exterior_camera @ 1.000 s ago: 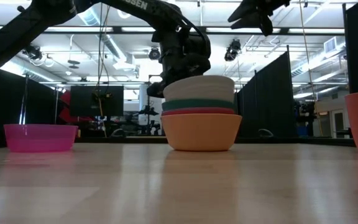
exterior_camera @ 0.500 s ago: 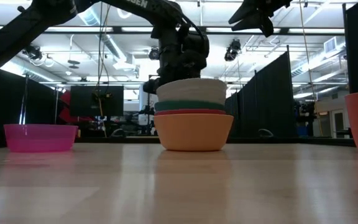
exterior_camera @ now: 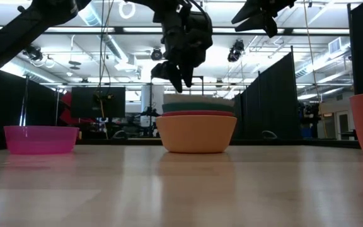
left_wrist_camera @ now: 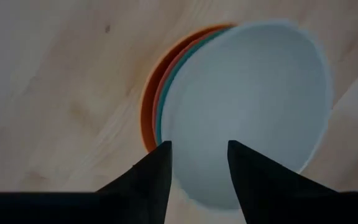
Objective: Nest bowls inside each other
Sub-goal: Stack the white bowl on top of the blue bowl, then stack the red bowl on top of the white bowl
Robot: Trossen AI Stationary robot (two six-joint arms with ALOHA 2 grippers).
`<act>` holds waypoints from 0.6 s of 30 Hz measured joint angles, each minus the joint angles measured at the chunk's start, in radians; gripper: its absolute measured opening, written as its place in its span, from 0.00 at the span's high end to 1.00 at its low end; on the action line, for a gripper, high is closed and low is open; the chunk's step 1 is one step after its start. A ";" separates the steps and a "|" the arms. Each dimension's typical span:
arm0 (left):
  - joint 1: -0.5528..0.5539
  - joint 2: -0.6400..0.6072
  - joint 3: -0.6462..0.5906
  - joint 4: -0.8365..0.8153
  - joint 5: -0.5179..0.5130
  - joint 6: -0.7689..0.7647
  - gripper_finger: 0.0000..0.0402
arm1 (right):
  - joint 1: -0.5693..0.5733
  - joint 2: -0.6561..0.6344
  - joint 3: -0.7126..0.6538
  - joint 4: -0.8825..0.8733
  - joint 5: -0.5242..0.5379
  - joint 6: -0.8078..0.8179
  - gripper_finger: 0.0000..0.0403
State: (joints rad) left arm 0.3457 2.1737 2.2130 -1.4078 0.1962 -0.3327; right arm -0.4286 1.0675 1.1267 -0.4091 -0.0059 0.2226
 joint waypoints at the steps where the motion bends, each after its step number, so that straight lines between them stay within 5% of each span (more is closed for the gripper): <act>1: -0.001 -0.002 0.000 0.000 -0.007 0.007 0.64 | 0.000 0.000 0.000 0.000 0.000 0.000 0.65; 18: -0.020 -0.070 -0.001 0.004 -0.151 0.139 0.65 | 0.000 0.000 0.000 -0.002 0.000 0.000 0.63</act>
State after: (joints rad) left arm 0.3260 2.1036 2.2120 -1.4036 0.0456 -0.1938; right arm -0.4286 1.0676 1.1267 -0.4111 -0.0062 0.2222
